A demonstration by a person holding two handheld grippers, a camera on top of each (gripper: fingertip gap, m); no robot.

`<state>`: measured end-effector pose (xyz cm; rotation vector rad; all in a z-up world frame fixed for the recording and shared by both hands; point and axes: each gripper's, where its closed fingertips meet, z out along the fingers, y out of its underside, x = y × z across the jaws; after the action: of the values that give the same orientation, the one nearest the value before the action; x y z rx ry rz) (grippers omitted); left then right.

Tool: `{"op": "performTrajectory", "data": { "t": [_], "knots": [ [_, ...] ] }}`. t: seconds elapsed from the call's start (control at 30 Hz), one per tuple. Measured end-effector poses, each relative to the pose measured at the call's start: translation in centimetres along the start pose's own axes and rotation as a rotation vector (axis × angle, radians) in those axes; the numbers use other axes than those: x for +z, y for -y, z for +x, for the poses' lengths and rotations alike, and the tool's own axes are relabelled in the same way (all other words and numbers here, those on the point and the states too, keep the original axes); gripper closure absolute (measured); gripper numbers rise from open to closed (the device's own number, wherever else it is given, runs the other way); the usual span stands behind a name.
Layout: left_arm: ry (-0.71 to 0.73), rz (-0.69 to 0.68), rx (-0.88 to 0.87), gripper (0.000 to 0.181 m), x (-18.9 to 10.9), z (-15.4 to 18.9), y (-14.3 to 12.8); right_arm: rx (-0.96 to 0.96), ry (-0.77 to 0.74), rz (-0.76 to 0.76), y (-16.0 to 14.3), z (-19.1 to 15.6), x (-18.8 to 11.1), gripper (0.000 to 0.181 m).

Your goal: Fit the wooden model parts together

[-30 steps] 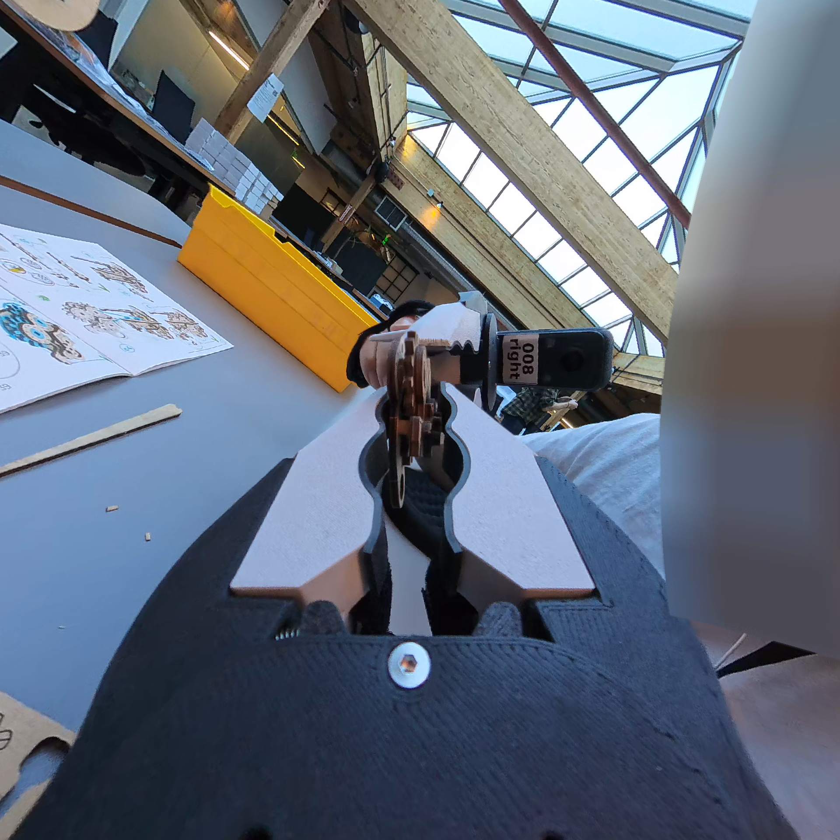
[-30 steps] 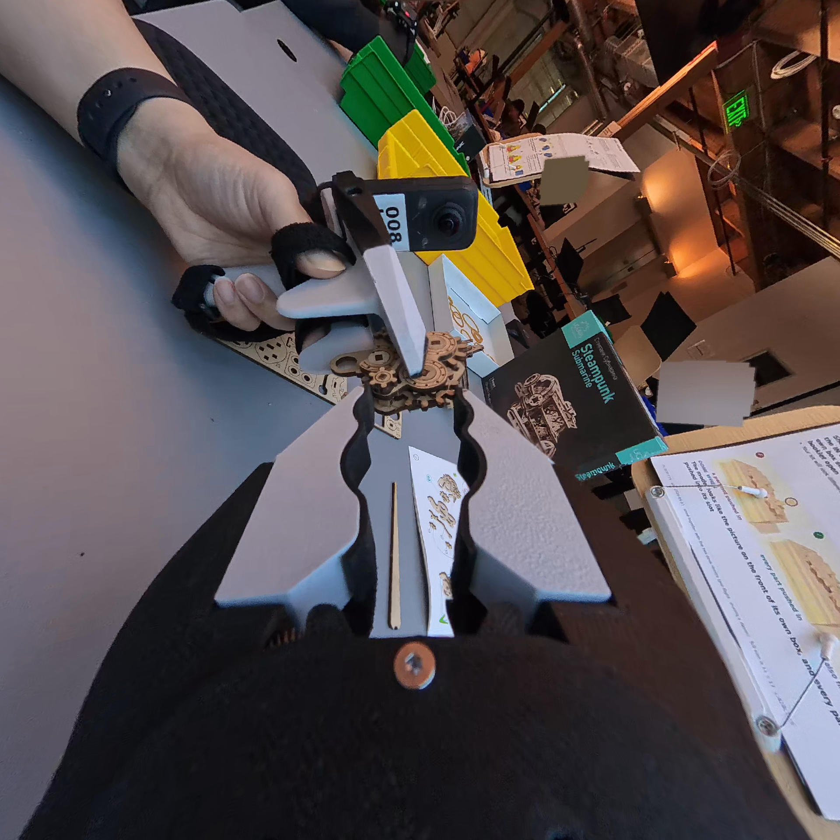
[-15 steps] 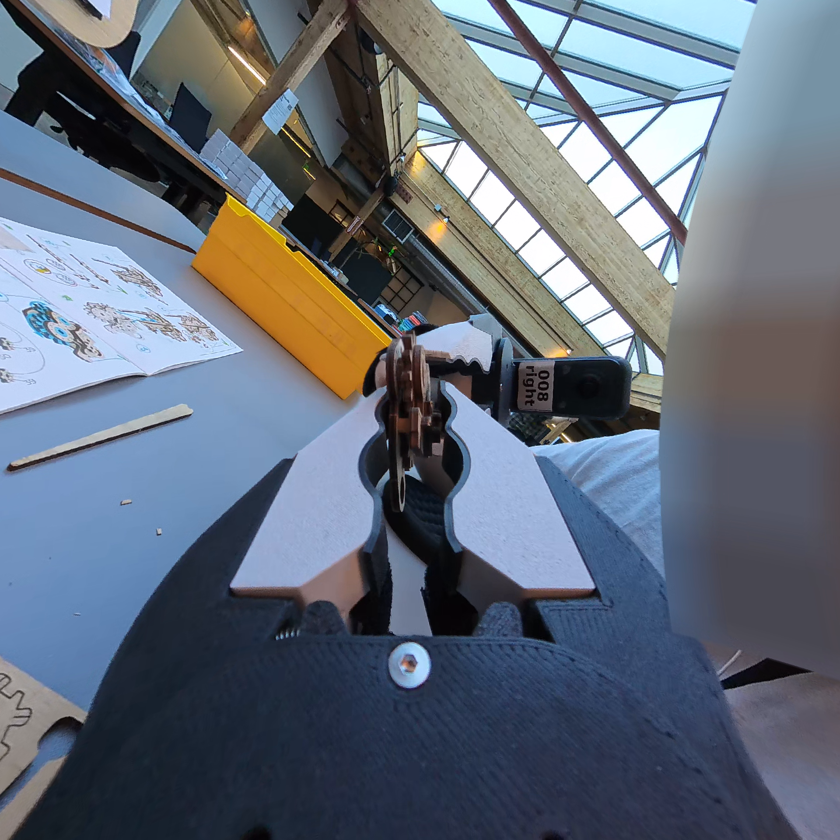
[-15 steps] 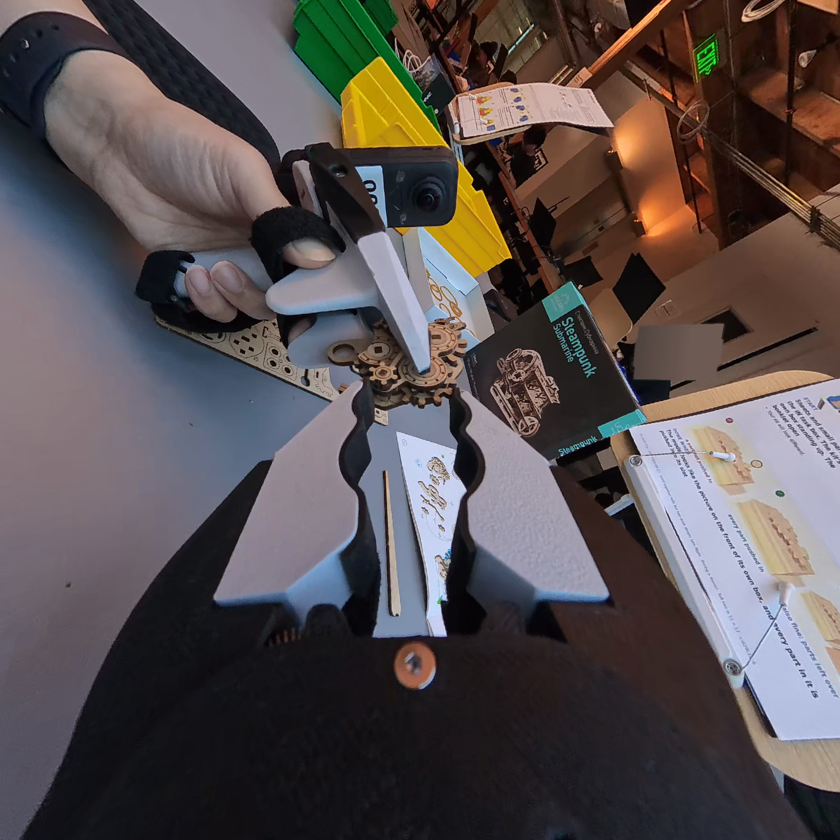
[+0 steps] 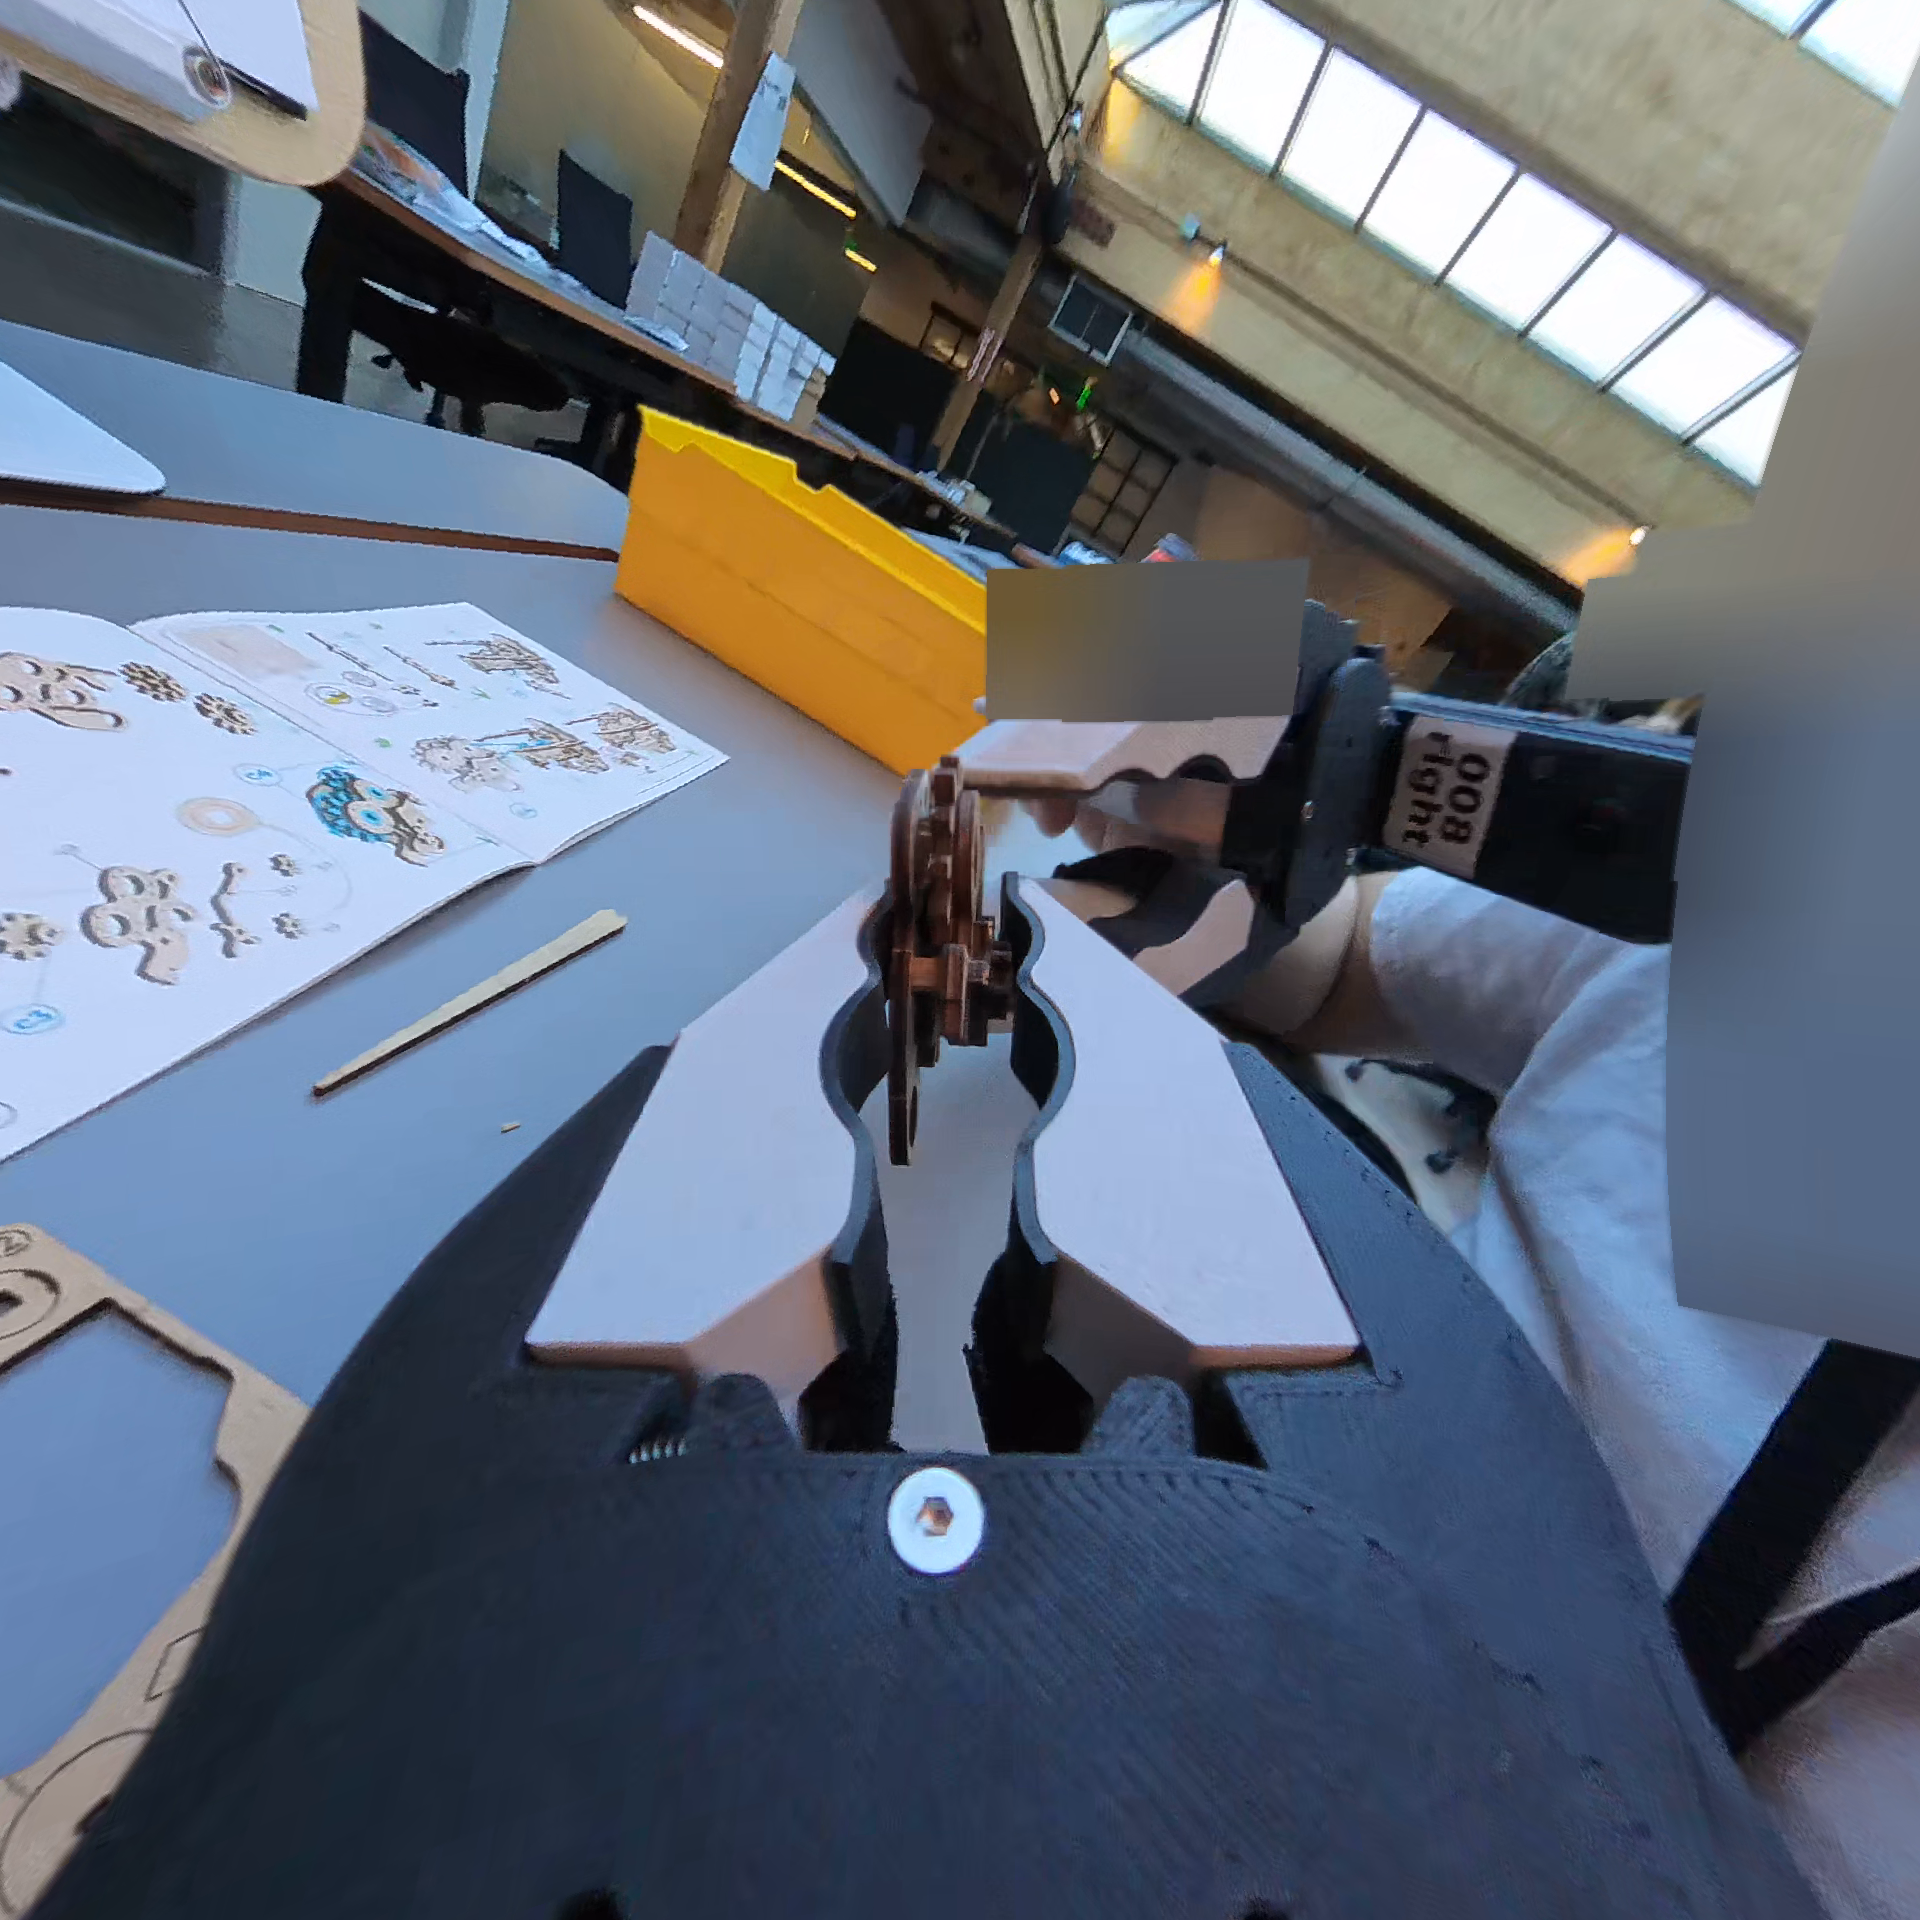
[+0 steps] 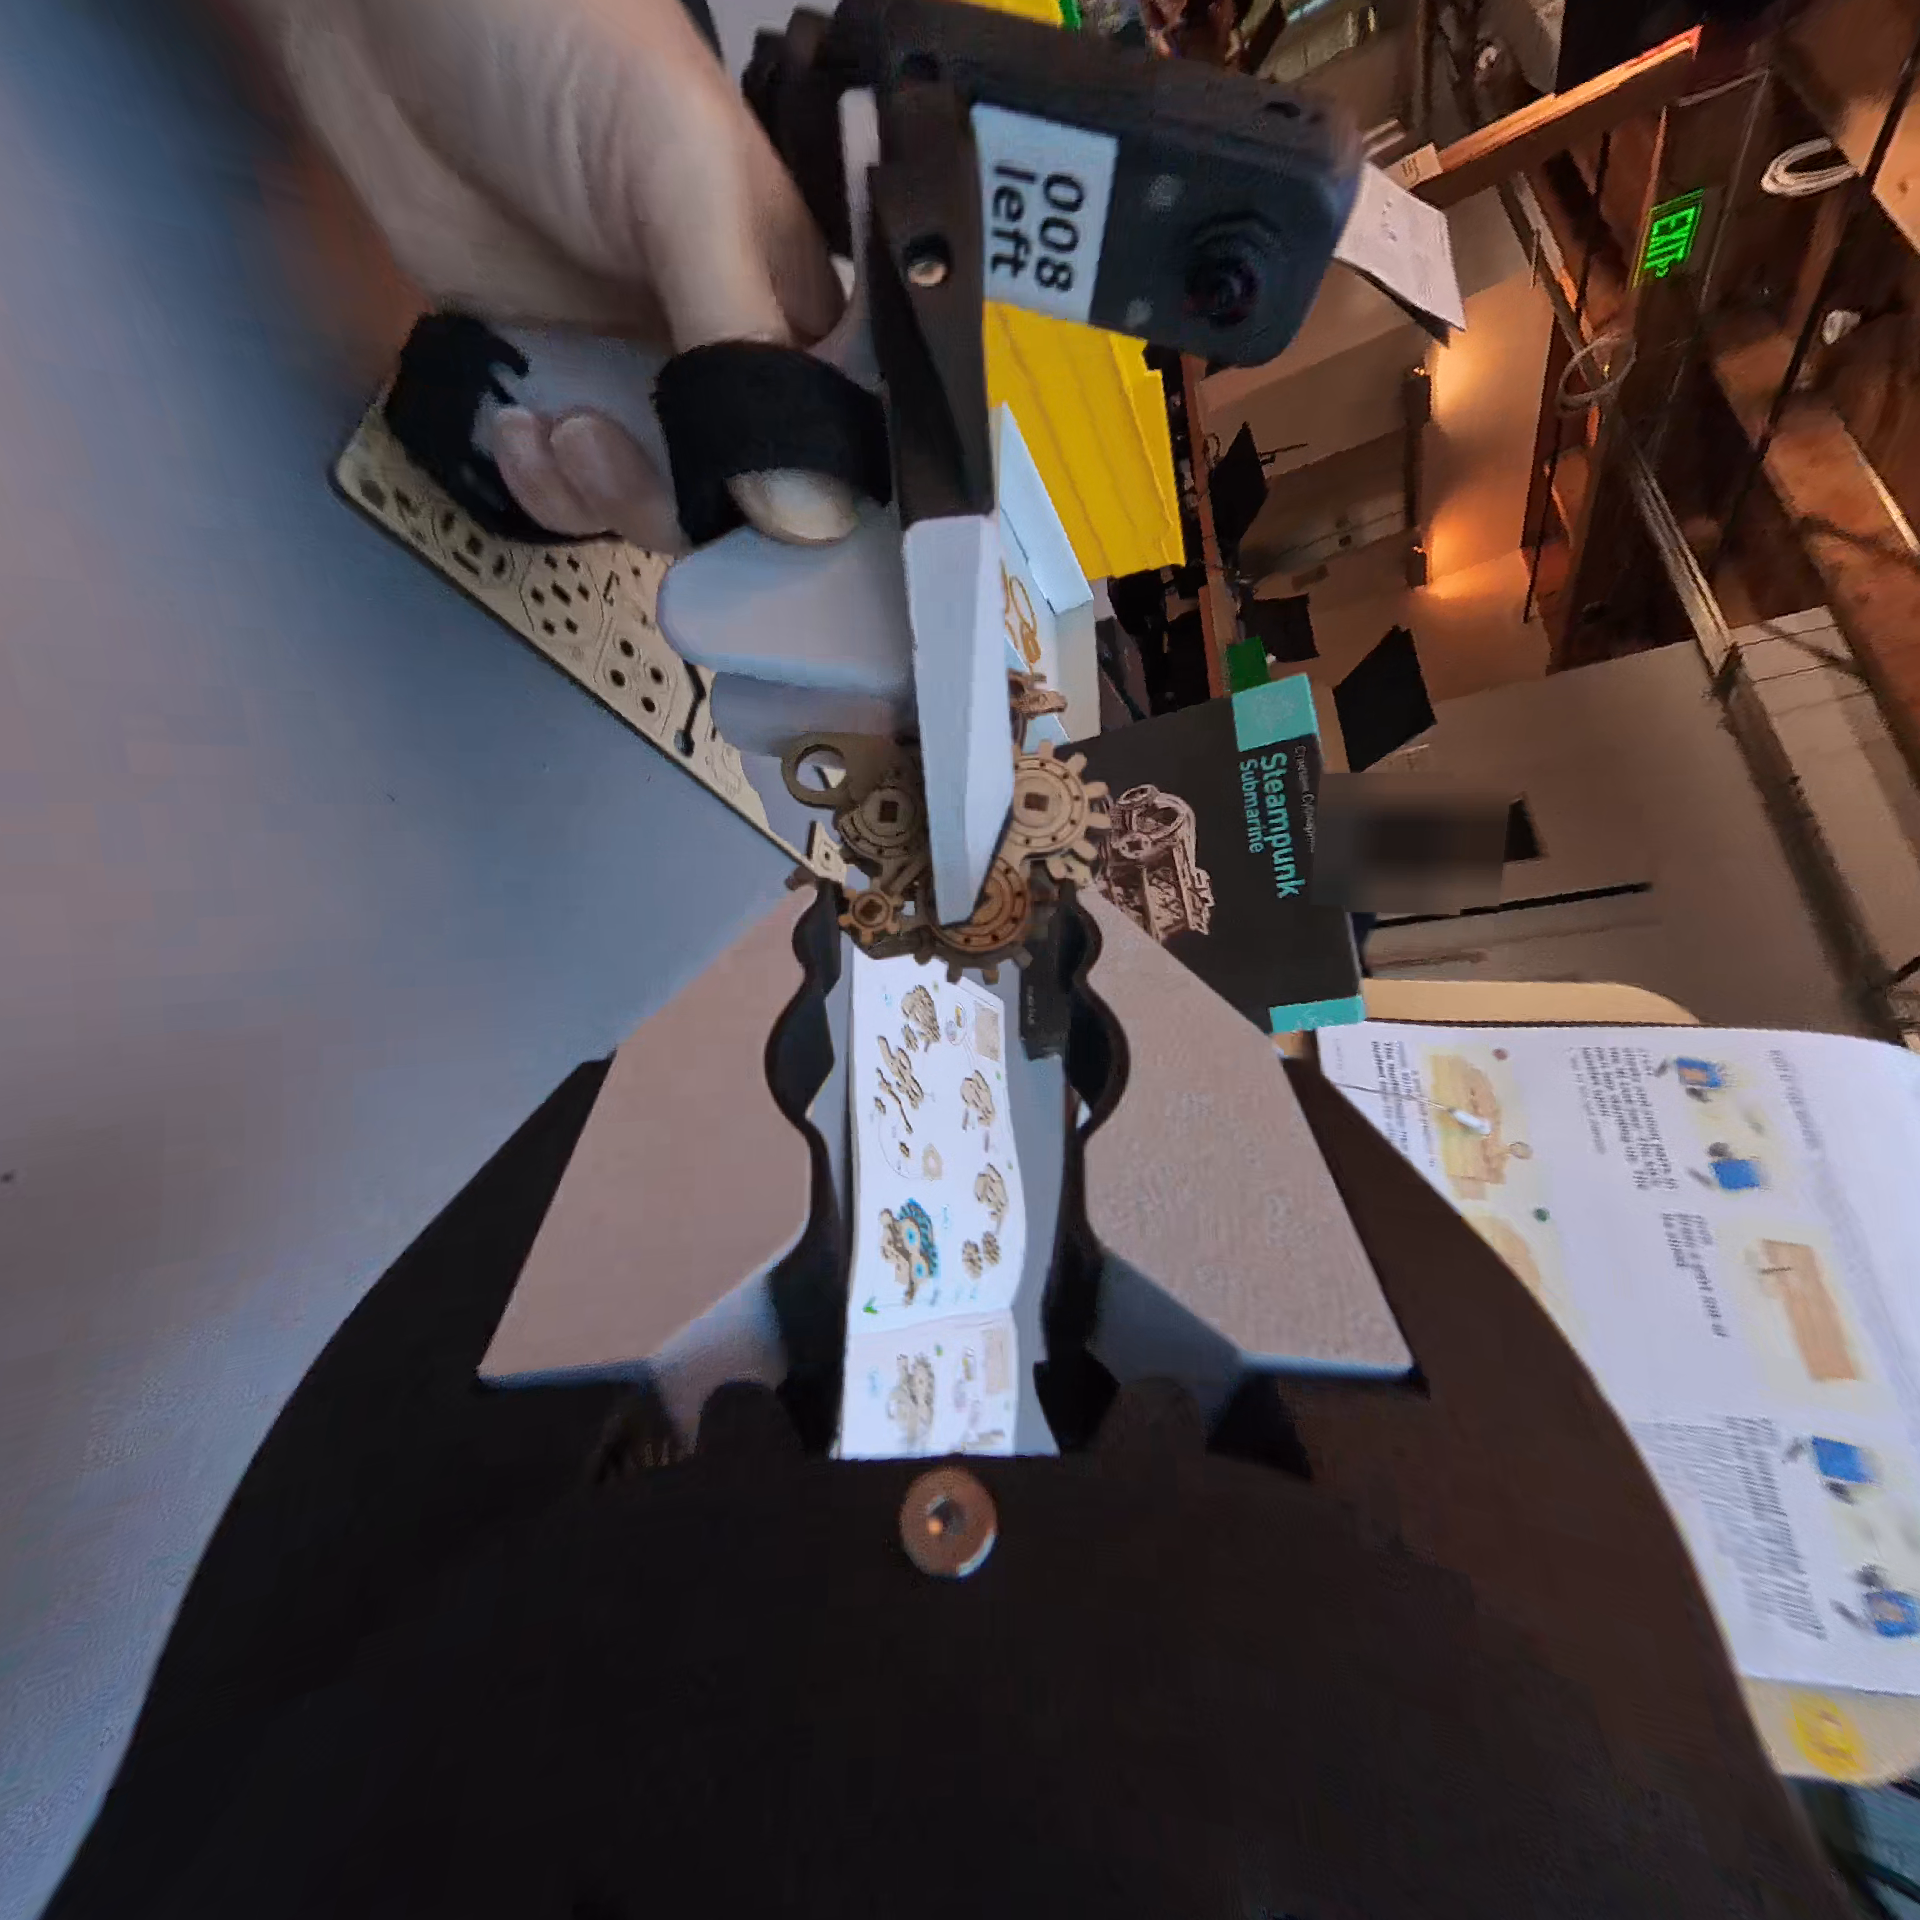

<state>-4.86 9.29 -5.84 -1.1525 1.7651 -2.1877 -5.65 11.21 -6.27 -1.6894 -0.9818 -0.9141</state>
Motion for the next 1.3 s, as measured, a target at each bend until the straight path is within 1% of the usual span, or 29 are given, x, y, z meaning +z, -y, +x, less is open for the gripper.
{"op": "performTrajectory", "data": {
  "t": [0.07, 0.13, 0.2, 0.23, 0.27, 0.4, 0.43, 0.47, 0.5, 0.53, 0.57, 0.6, 0.63, 0.73, 0.8, 0.93, 1.0, 1.03, 1.1, 1.13, 1.17, 1.23, 1.27, 1.3],
  "knots": [
    [0.035, -0.011, 0.053, 0.166, 0.1, -0.1, -0.2, -0.055, -0.033, -0.045, 0.0, 0.2, 0.0, 0.141],
    [0.018, 0.029, 0.039, 0.166, -0.2, 0.1, 0.6, -0.014, -0.083, -0.048, 0.3, 1.3, -0.2, 0.138],
    [0.008, 0.054, 0.022, 0.166, -0.4, 0.2, 1.0, 0.025, -0.059, -0.072, 0.0, 1.5, -0.2, 0.138],
    [0.022, 0.051, 0.040, 0.166, -0.4, 0.1, 1.0, 0.032, -0.055, -0.089, -0.2, 1.6, -0.2, 0.133],
    [0.035, 0.039, 0.068, 0.166, -0.3, 0.1, 0.8, 0.019, -0.032, -0.101, -0.3, 1.3, -0.1, 0.130],
    [0.089, -0.020, 0.172, 0.166, 0.2, 0.0, -0.1, -0.032, 0.033, -0.195, -1.0, -0.2, 0.4, 0.130],
    [0.091, -0.020, 0.186, 0.166, 0.2, 0.1, -0.1, -0.035, 0.038, -0.245, -1.7, -0.3, 0.5, 0.125],
    [0.085, -0.007, 0.193, 0.166, 0.2, 0.4, 0.1, -0.025, 0.061, -0.306, -2.6, -0.6, 0.6, 0.116],
    [0.082, -0.007, 0.199, 0.166, 0.3, 0.6, 0.1, -0.012, 0.097, -0.347, -3.3, -1.2, 0.7, 0.116],
    [0.089, -0.014, 0.212, 0.166, 0.3, 0.7, 0.1, -0.015, 0.108, -0.362, -3.7, -1.5, 0.7, 0.118],
    [0.104, -0.021, 0.233, 0.166, 0.3, 0.6, 0.0, -0.039, 0.044, -0.357, -3.6, -0.6, 0.8, 0.122],
    [0.119, -0.027, 0.251, 0.166, 0.3, 0.5, 0.0, -0.067, -0.009, -0.325, -3.0, 0.2, 0.7, 0.130],
    [0.128, -0.032, 0.255, 0.166, 0.3, 0.4, -0.1, -0.087, -0.006, -0.310, -2.6, 0.3, 0.5, 0.133],
    [0.136, -0.032, 0.245, 0.166, 0.2, 0.2, -0.1, -0.103, 0.028, -0.381, -3.3, -0.2, 0.4, 0.132],
    [0.144, -0.039, 0.246, 0.166, 0.2, 0.0, -0.2, -0.121, 0.031, -0.371, -3.1, -0.6, 0.6, 0.132],
    [0.153, -0.044, 0.231, 0.166, 0.3, -0.2, -0.4, -0.109, 0.033, -0.407, -3.4, -0.8, 0.7, 0.133],
    [0.151, -0.049, 0.212, 0.166, 0.3, -0.3, -0.6, -0.096, 0.004, -0.415, -3.5, -0.5, 0.6, 0.154],
    [0.148, -0.051, 0.201, 0.166, 0.4, -0.3, -0.8, -0.095, -0.009, -0.415, -3.6, -0.3, 0.6, 0.161],
    [0.155, -0.040, 0.182, 0.166, 0.5, -0.5, -0.8, -0.069, -0.003, -0.413, -3.7, -0.5, 0.7, 0.161],
    [0.159, -0.043, 0.174, 0.166, 0.5, -0.6, -0.9, -0.075, 0.002, -0.420, -3.8, -0.7, 0.8, 0.159],
    [0.159, -0.040, 0.164, 0.166, 0.5, -0.7, -0.9, -0.084, 0.007, -0.422, -3.9, -0.8, 0.9, 0.152],
    [0.159, -0.023, 0.142, 0.166, 0.2, -1.0, -0.6, -0.040, 0.059, -0.431, -4.1, -1.9, 1.2, 0.127],
    [0.161, -0.016, 0.129, 0.166, 0.1, -1.2, -0.5, -0.006, 0.081, -0.424, -4.0, -2.3, 1.3, 0.120],
    [0.153, -0.008, 0.111, 0.166, 0.0, -1.3, -0.3, 0.014, 0.078, -0.415, -3.8, -2.2, 1.4, 0.119]
  ]
}}
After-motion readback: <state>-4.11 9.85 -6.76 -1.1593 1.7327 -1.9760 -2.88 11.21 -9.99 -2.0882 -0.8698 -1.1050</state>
